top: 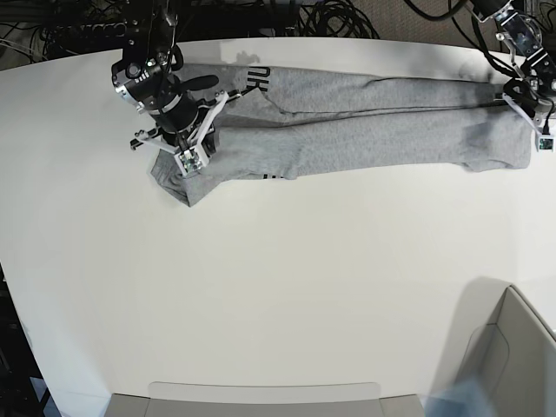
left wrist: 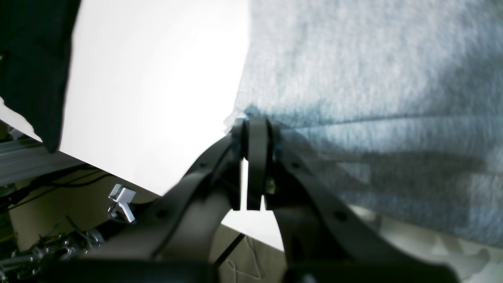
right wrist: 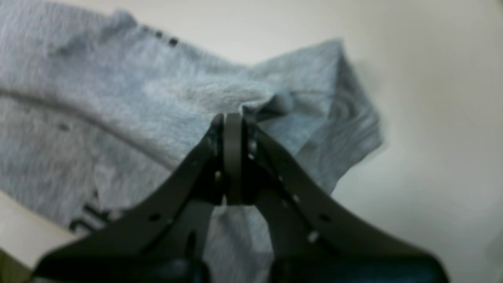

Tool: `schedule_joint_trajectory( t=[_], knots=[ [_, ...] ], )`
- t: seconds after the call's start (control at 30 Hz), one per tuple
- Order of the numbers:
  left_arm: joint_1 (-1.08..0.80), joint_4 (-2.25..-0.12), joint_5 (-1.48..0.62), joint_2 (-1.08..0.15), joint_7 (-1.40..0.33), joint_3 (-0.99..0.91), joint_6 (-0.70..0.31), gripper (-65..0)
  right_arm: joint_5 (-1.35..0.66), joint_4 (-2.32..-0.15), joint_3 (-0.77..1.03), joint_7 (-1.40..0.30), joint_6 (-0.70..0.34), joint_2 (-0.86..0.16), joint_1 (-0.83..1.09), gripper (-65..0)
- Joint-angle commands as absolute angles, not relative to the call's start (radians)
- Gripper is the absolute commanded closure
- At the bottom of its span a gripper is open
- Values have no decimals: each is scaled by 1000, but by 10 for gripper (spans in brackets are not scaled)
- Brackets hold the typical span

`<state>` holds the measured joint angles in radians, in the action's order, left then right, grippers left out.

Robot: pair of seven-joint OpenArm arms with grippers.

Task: Fold the T-shirt properly
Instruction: 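Release the hem and raise both grippers off the shirt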

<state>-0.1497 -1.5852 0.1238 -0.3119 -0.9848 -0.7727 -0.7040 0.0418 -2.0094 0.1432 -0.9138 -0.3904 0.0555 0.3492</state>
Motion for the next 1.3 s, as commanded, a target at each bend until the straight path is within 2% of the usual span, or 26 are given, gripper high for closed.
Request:
schedule_joint_trajectory(
  t=[0.0, 0.37, 0.7, 0.77, 0.87, 0.97, 1.03, 1.13, 1.27],
  knots=[
    [-143, -1603, 127, -326, -969, -777, -698, 0, 35, -2031, 143, -892, -394, 54, 355, 0],
    [-143, -1601, 127, -321, -969, -777, -698, 0, 39, -2035, 136, -891, -394, 77, 481, 0],
    [-143, -1601, 127, -321, -969, -777, -698, 0, 41, -2031, 134, -897, -392, 77, 493, 0],
    [-143, -1601, 127, -321, -969, -777, -698, -44, 42, -2029, 134, -900, -392, 77, 495, 0],
    [-145, -1603, 127, -321, -969, -777, -698, -171, 42, -2029, 134, -900, -392, 77, 498, -7],
    [-153, -1607, 127, -321, -969, -785, -698, -300, 41, -2029, 134, -892, -392, 77, 506, -78],
    [-163, -1639, 127, -321, -967, -786, -698, -333, 39, -2029, 133, -892, -394, 74, 506, -118],
    [-196, -1735, 124, -320, -967, -788, -698, -339, 36, -2029, 133, -892, -397, 71, 504, -168],
    [-202, -1804, 120, -320, -970, -785, -698, -374, 36, -2028, 102, -892, -397, 68, 501, -187]
  ],
)
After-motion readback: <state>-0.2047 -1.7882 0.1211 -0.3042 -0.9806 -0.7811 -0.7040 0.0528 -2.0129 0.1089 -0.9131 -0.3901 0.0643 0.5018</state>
